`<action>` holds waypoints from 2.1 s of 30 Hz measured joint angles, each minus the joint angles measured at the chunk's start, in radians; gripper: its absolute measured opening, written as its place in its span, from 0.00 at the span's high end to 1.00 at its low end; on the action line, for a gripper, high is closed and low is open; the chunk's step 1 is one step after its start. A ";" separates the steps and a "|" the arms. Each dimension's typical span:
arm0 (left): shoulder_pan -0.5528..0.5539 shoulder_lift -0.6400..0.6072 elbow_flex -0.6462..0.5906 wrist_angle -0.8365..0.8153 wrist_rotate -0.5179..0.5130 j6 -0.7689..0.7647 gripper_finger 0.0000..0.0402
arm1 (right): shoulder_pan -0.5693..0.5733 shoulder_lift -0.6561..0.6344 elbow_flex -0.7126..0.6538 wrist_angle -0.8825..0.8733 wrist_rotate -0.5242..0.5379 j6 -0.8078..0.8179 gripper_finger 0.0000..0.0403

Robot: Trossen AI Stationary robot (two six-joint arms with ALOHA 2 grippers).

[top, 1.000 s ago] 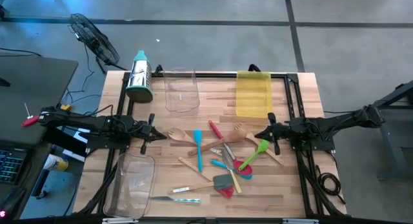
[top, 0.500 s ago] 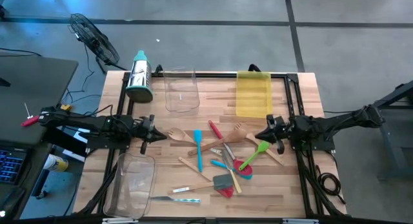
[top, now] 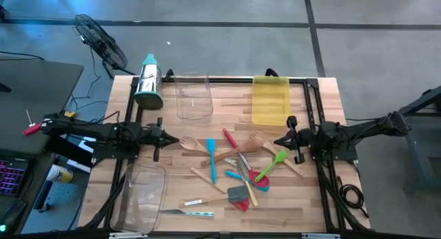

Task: Pick & Place Kitchen Items
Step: Put the brown wooden serving spoon into the yellow bin

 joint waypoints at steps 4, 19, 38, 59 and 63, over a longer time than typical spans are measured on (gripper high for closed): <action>0.000 -0.003 0.107 0.031 0.033 0.046 0.98 | -0.005 0.016 0.000 0.145 0.015 0.019 0.99; 0.000 0.248 0.432 0.026 0.354 -0.188 0.55 | 0.098 0.306 0.313 0.235 0.041 -0.010 0.54; 0.000 0.370 0.511 -0.051 0.603 -0.374 0.46 | 0.342 0.937 1.085 -0.687 0.773 0.039 0.39; 0.000 0.463 0.458 -0.033 0.527 -0.305 0.46 | 0.213 1.271 1.089 -0.991 0.465 0.351 0.39; 0.000 0.477 0.457 -0.026 0.526 -0.282 0.46 | 0.151 1.282 1.089 -1.001 0.362 0.358 0.39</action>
